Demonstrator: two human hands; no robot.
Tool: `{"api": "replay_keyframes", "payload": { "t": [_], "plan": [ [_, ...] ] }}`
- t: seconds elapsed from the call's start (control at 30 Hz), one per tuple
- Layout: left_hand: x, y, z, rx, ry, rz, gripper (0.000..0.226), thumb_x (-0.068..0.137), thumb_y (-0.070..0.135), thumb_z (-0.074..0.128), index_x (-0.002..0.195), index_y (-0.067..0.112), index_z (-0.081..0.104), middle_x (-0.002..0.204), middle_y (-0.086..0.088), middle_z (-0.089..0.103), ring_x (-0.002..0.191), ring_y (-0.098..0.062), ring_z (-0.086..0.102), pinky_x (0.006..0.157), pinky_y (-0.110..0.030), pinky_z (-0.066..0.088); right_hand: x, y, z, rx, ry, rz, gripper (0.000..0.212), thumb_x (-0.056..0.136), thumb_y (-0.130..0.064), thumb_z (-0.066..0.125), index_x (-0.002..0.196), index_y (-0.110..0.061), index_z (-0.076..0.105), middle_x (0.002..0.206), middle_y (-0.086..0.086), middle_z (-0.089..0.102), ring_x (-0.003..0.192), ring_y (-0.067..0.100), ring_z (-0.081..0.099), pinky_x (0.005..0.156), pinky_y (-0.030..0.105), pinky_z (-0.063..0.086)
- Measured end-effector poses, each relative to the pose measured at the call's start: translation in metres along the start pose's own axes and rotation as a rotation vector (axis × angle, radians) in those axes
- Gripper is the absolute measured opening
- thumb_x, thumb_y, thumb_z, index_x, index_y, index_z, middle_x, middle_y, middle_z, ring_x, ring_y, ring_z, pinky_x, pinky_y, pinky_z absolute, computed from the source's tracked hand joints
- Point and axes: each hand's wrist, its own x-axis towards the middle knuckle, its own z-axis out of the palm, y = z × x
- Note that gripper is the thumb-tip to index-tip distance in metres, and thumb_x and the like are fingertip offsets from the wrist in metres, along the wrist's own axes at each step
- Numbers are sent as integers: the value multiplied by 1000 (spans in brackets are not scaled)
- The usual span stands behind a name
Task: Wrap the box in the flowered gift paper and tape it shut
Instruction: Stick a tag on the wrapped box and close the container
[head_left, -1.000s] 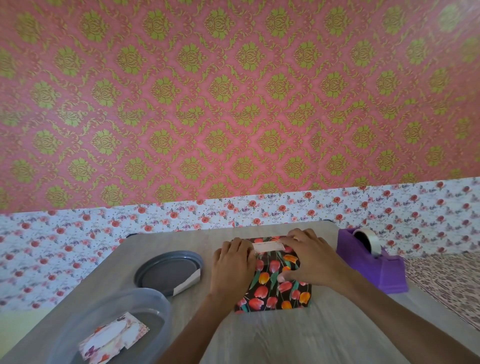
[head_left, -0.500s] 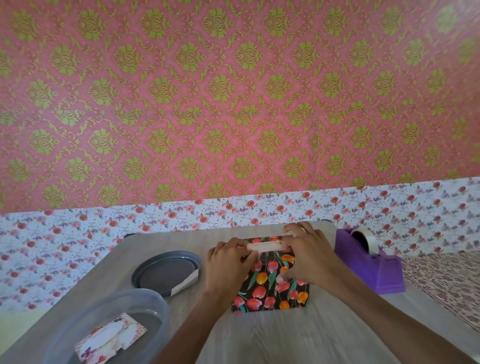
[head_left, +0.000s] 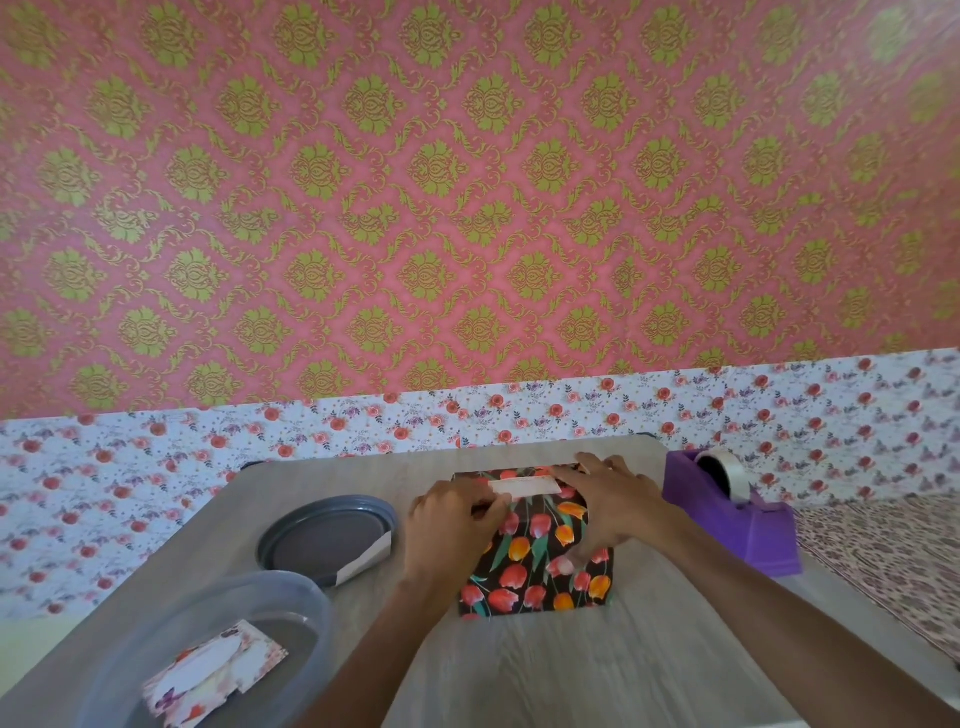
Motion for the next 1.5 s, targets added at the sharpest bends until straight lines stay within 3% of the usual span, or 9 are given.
{"api": "replay_keyframes", "payload": {
  "t": [0.1, 0.2, 0.33, 0.53, 0.77, 0.97, 1.07, 1.33, 1.5],
  "plan": [
    [-2, 3, -1, -196, 14, -142, 19, 90, 47, 62, 93, 31, 70, 86, 19, 66, 72, 5, 60, 64, -18, 55, -3, 0, 8, 152, -2, 83, 140, 54, -65, 84, 156, -32, -7, 164, 4, 5, 147, 36, 17, 112, 51, 31],
    [-9, 1, 2, -463, -16, -384, 38, 82, 54, 67, 112, 35, 54, 113, 13, 54, 95, -2, 57, 77, -25, 56, -8, 0, 25, 418, 42, 174, 142, 55, -57, 88, 156, -21, -4, 152, 9, 39, 130, 29, 49, 98, 37, 46],
    [-11, 3, -8, -791, -303, -556, 79, 71, 48, 81, 127, 35, 26, 104, 14, 54, 93, -6, 61, 78, -27, 56, -4, 8, 44, 683, 159, 160, 90, 47, -46, 95, 124, -25, 53, 117, -6, 67, 108, 15, 63, 90, 27, 50],
    [45, -19, -6, -657, -279, -364, 95, 61, 37, 90, 132, 32, 27, 114, 13, 60, 101, -7, 62, 86, -27, 54, 28, 7, 19, 825, 342, 91, 72, 54, -40, 94, 114, -21, 59, 106, -6, 68, 101, 15, 65, 85, 27, 50],
    [112, -79, 33, -636, -280, -420, 115, 40, 69, 87, 136, 26, 40, 117, 8, 66, 110, -15, 64, 97, -44, 53, 137, -8, 20, 977, 340, 143, 94, 50, -44, 95, 129, -15, 53, 119, 0, 67, 117, 22, 60, 101, 37, 48],
    [156, -120, 61, -653, -275, -510, 88, 71, 25, 86, 143, 21, 36, 126, 1, 59, 115, -20, 57, 100, -39, 49, 220, -23, 39, 1042, 348, 162, 77, 56, -34, 95, 120, -18, 57, 113, -1, 68, 112, 23, 63, 98, 37, 50],
    [177, -140, 78, -659, -259, -522, 94, 74, 20, 84, 150, 21, 30, 138, -4, 54, 114, -17, 54, 93, -30, 48, 252, -24, 43, 1016, 373, 155, 74, 57, -33, 94, 119, -15, 58, 113, 1, 68, 109, 23, 64, 94, 35, 51],
    [201, -175, 123, -619, -302, -520, 80, 77, 28, 83, 139, 18, 33, 119, 3, 61, 107, -15, 60, 79, -24, 53, 307, -21, 58, 939, 386, 156, 76, 59, -35, 93, 121, -14, 56, 113, 3, 68, 106, 24, 65, 88, 35, 52],
    [207, -180, 137, -572, -289, -529, 75, 83, 25, 77, 141, 18, 30, 117, 4, 60, 111, -20, 59, 92, -35, 52, 324, -19, 69, 882, 418, 178, 70, 62, -45, 89, 118, -17, 58, 108, -1, 69, 102, 22, 66, 87, 37, 54]
  ]
}}
